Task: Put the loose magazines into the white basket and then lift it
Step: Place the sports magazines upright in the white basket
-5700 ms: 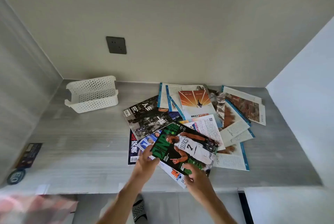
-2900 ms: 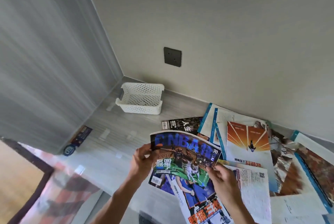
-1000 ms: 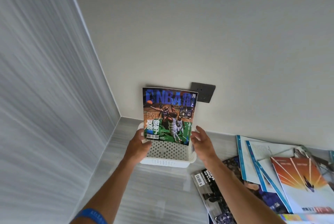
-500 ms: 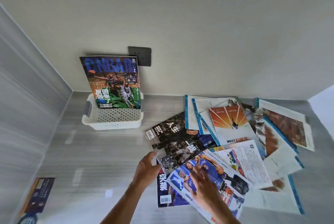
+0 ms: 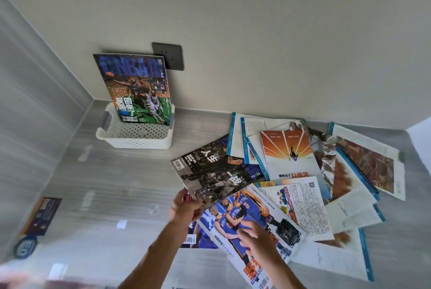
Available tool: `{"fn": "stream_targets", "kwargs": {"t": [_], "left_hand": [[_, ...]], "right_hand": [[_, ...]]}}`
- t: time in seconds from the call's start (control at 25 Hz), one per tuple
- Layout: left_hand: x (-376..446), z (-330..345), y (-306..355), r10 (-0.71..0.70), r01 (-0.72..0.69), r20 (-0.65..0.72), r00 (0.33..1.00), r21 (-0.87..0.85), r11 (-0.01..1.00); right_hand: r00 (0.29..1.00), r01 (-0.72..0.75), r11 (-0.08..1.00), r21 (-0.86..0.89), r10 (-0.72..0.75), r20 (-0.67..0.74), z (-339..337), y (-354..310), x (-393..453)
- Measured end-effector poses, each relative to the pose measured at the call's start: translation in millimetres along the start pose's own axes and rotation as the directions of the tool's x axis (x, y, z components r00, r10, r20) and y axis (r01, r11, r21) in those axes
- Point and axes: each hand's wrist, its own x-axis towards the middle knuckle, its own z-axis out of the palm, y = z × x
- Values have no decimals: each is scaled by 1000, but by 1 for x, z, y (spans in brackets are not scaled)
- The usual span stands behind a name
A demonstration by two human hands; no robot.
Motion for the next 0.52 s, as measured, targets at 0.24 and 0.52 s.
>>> {"fn": "stream_targets", "kwargs": {"t": [0.24, 0.52], "left_hand": [[-70, -24, -29, 539, -576, 209, 816, 225, 786], [-45, -62, 8, 123, -123, 11, 992, 140, 983]], "right_hand": [[955, -219, 684, 696, 296, 10, 10, -58, 14], [991, -86, 748, 658, 129, -17, 33, -75, 9]]}}
